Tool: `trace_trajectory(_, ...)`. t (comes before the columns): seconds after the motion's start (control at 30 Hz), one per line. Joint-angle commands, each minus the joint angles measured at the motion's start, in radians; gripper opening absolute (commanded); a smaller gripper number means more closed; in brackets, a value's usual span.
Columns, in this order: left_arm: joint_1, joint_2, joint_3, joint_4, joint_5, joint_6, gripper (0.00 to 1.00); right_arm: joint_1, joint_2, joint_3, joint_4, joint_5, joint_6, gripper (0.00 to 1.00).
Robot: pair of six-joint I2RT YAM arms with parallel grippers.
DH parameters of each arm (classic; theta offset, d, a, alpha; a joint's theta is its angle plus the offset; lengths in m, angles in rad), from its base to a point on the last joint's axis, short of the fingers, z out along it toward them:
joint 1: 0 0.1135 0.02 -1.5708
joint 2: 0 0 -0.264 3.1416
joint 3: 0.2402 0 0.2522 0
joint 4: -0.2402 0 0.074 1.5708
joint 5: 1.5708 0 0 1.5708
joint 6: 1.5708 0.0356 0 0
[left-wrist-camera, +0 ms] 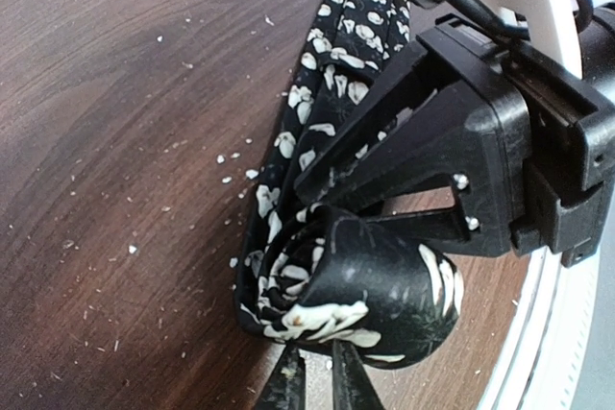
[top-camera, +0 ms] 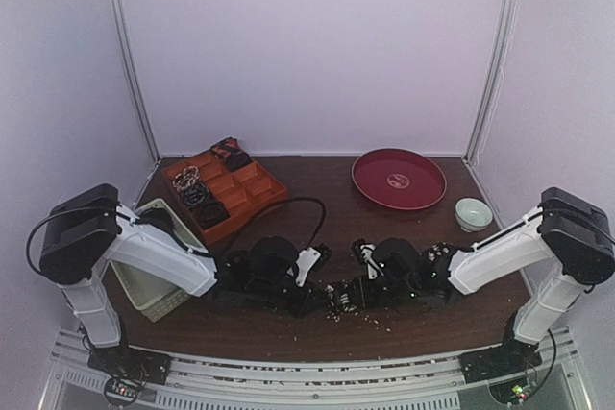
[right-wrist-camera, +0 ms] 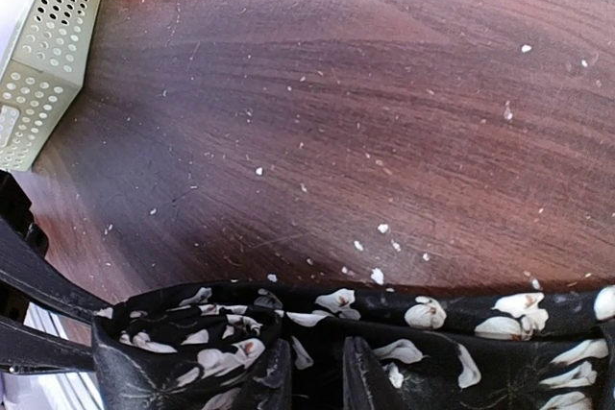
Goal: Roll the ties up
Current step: Roll the tie at the center of the board.
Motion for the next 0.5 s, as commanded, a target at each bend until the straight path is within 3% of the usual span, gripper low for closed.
trace_trajectory(0.0, -0.007, -0.004, 0.037, 0.012, -0.011, 0.016, 0.12, -0.003, -0.03, 0.009, -0.067, 0.056, -0.015, 0.23)
trace_trajectory(0.27, -0.007, 0.007, 0.048, 0.013, -0.014, 0.015, 0.12, -0.016, -0.07, 0.011, -0.094, 0.101, -0.015, 0.33)
trace_trajectory(0.47, -0.007, 0.033, 0.073, 0.012, -0.006, 0.018, 0.12, -0.019, -0.1, 0.016, -0.135, 0.125, -0.011, 0.34)
